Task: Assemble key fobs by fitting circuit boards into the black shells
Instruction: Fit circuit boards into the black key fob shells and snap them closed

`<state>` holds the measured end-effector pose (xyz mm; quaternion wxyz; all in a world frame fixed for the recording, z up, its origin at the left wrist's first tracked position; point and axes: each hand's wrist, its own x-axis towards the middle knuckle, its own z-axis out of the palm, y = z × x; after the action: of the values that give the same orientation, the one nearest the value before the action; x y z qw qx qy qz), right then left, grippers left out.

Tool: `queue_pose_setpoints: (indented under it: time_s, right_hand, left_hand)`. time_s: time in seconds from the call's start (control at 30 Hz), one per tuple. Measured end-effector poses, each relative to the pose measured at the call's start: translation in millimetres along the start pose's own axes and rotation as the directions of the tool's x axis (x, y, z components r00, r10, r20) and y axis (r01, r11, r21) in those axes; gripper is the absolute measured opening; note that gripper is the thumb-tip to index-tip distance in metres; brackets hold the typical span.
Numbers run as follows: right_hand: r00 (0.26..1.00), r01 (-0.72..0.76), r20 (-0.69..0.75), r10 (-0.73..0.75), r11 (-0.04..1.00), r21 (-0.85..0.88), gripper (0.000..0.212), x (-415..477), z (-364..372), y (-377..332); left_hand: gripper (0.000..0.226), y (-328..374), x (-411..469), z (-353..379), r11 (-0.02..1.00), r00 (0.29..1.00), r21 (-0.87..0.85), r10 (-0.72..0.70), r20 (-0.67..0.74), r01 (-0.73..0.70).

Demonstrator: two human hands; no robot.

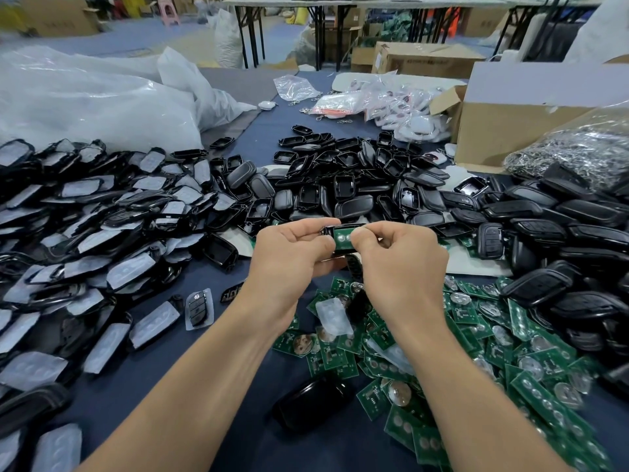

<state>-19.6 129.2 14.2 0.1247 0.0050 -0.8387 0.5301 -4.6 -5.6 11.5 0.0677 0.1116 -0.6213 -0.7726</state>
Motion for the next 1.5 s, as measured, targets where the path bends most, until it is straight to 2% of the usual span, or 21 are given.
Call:
queue_pose_setpoints:
  time_s: [0.13, 0.27, 0.4, 0.47, 0.57, 0.63, 0.7, 0.77, 0.8, 0.87, 0.93, 1.07, 1.13, 1.23, 1.3, 1.37, 1.47, 1.5]
  right_hand:
    - [1.000, 0.018, 0.026, -0.018, 1.000, -0.011, 0.024, -1.3, -2.0, -3.6]
    - [0.998, 0.055, 0.045, -0.050, 0.991, -0.124, 0.026, -6.2, -3.1, -8.6]
    - [0.991, 0.083, -0.068, -0.112, 0.939, -0.333, 0.041, -10.1, -2.3, -13.9]
    - [0.980, 0.069, -0.153, -0.130, 0.933, -0.353, 0.043, -9.9, -3.0, -14.7]
    - [0.977, 0.031, -0.192, -0.093, 0.953, -0.302, 0.042, -8.7, -3.9, -12.4]
    - [0.989, 0.004, -0.145, -0.036, 0.977, -0.215, 0.038, -5.6, -4.5, -8.0]
    - [1.000, -0.023, 0.008, 0.023, 1.000, -0.002, 0.024, -1.5, -5.0, -4.5]
    - [0.983, -0.088, 0.181, 0.040, 0.960, 0.267, 0.010, 2.6, -5.2, -2.6]
    - [0.972, -0.128, 0.232, 0.045, 0.925, 0.358, 0.012, 4.2, -5.7, -0.9]
    - [0.962, -0.162, 0.268, 0.046, 0.890, 0.427, 0.020, 6.9, -7.3, 1.9]
    - [0.968, -0.155, 0.247, 0.046, 0.883, 0.443, 0.025, 7.8, -7.0, 3.1]
    - [0.980, -0.104, 0.197, 0.020, 0.898, 0.428, 0.031, 8.3, -9.6, 3.7]
    - [0.977, -0.105, 0.213, 0.012, 0.895, 0.433, 0.032, 9.2, -12.1, 3.5]
    - [0.958, -0.184, 0.284, 0.034, 0.833, 0.521, 0.027, 8.5, -13.2, -0.5]
    - [0.961, -0.197, 0.269, 0.055, 0.822, 0.534, 0.025, 8.0, -12.9, -1.6]
    - [0.977, -0.124, 0.210, 0.032, 0.889, 0.441, 0.024, 7.7, -13.6, -0.9]
    - [0.985, 0.068, 0.141, -0.102, 0.972, 0.225, 0.033, 7.5, -15.1, 1.2]
    - [0.981, 0.112, 0.133, -0.139, 0.975, 0.191, 0.031, 7.1, -15.4, 0.8]
  left_hand:
    - [0.024, 0.4, -2.3, -0.2, 0.999, 0.999, 0.035, 0.039, 0.002, -0.039]
    - [0.029, 3.9, -2.0, -0.3, 0.995, 0.996, 0.078, 0.068, -0.054, -0.063]
    - [0.034, 5.9, -2.1, -0.5, 0.995, 0.993, 0.064, 0.082, -0.086, -0.077]
    - [0.037, 5.4, -2.3, 0.5, 0.993, 0.992, 0.074, 0.096, -0.083, -0.090]
    - [0.036, 5.4, -1.9, 1.4, 0.994, 0.992, 0.058, 0.099, -0.081, -0.095]
    - [0.033, 6.5, -2.5, 1.3, 0.996, 0.992, 0.038, 0.087, -0.089, -0.084]
    - [0.031, 7.5, -3.3, 0.3, 0.997, 0.993, 0.010, 0.073, -0.096, -0.072]
    - [0.031, 8.6, -4.4, -0.5, 0.998, 0.993, -0.021, 0.059, -0.101, -0.061]
    - [0.031, 9.3, -4.5, -0.6, 0.998, 0.993, -0.033, 0.058, -0.107, -0.062]
    - [0.032, 8.9, -3.7, 0.2, 0.997, 0.992, -0.035, 0.066, -0.109, -0.070]
    - [0.030, 7.7, -3.7, 0.5, 0.995, 0.992, 0.024, 0.102, -0.074, -0.100]
    - [0.029, 6.7, -4.0, -0.9, 0.927, 0.972, 0.300, 0.235, 0.008, -0.227]
    - [0.034, 8.8, -4.4, -1.6, 0.927, 0.970, 0.291, 0.244, 0.010, -0.236]
    - [0.039, 11.3, -5.3, -3.1, 0.948, 0.973, 0.227, 0.232, -0.001, -0.225]
    - [0.038, 11.9, -4.7, -4.1, 0.953, 0.977, 0.221, 0.212, 0.008, -0.209]
    - [0.037, 10.1, -4.1, -5.4, 0.922, 0.973, 0.317, 0.231, 0.003, -0.220]
    - [0.018, 6.8, -7.0, -4.5, 0.752, 0.933, 0.577, 0.357, 0.049, -0.319]
    - [0.021, 6.4, -8.4, -3.6, 0.717, 0.920, 0.607, 0.386, 0.062, -0.342]
